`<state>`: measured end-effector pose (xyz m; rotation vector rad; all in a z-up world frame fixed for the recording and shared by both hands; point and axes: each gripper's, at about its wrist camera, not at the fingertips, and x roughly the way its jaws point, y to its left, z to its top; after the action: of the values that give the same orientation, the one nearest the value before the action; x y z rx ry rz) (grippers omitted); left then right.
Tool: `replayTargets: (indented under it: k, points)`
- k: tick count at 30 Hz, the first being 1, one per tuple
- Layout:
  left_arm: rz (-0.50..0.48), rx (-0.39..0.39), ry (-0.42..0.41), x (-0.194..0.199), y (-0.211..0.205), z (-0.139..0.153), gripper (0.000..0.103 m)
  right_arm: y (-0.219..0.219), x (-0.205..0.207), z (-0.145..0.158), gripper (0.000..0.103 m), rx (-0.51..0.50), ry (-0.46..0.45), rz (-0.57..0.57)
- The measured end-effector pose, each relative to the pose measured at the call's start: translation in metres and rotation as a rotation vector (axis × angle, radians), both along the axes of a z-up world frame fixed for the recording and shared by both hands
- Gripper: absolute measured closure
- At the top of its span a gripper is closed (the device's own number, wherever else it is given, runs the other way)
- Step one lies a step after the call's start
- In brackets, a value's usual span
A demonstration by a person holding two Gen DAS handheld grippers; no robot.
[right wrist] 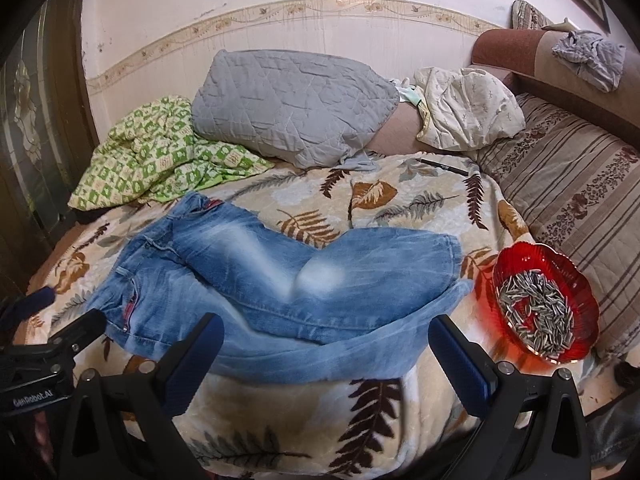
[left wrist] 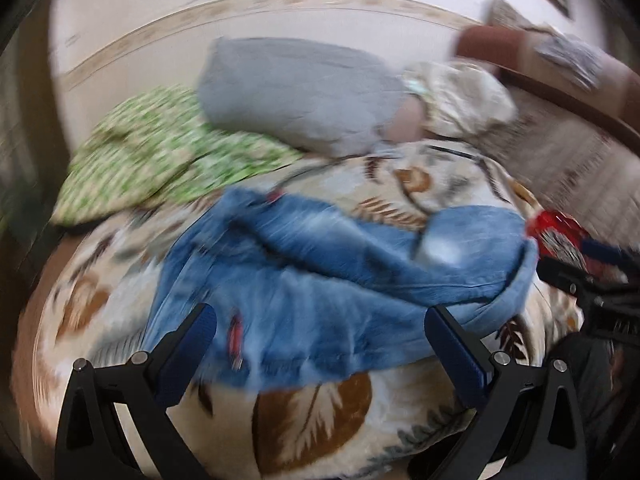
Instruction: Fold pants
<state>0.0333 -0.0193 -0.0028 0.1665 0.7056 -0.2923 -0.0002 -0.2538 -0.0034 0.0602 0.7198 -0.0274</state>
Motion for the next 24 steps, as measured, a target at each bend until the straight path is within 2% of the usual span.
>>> replayTargets:
  k: [2, 4, 6, 9, 11, 14, 17, 24]
  points:
    - [-0.116, 0.014, 0.014, 0.018, -0.01, 0.001, 0.0, -0.02, 0.007, 0.0, 0.0, 0.053, 0.02, 0.056]
    - [-0.223, 0.035, 0.038, 0.037, -0.022, 0.0, 0.0, -0.048, 0.014, 0.001, 0.0, 0.151, 0.008, 0.097]
    - [-0.336, 0.07, 0.051, 0.053, -0.037, -0.001, 0.0, -0.073, 0.029, 0.001, 0.0, 0.167, 0.059, 0.085]
    - [-0.477, 0.167, 0.089, 0.077, -0.069, -0.009, 0.0, -0.103, 0.052, -0.001, 0.0, 0.162, 0.11, 0.086]
    - [-0.531, 0.212, 0.121, 0.092, -0.088, -0.017, 0.0, -0.119, 0.069, -0.005, 0.0, 0.176, 0.144, 0.094]
    - [-0.569, 0.246, 0.201, 0.116, -0.105, -0.034, 0.0, -0.139, 0.093, -0.013, 0.0, 0.209, 0.196, 0.102]
    - [-0.533, 0.203, 0.311, 0.137, -0.102, -0.05, 0.0, -0.159, 0.119, -0.025, 0.0, 0.278, 0.26, 0.105]
    - [-0.373, -0.027, 0.5, 0.151, -0.073, -0.069, 0.0, -0.163, 0.159, -0.055, 0.0, 0.316, 0.35, 0.132]
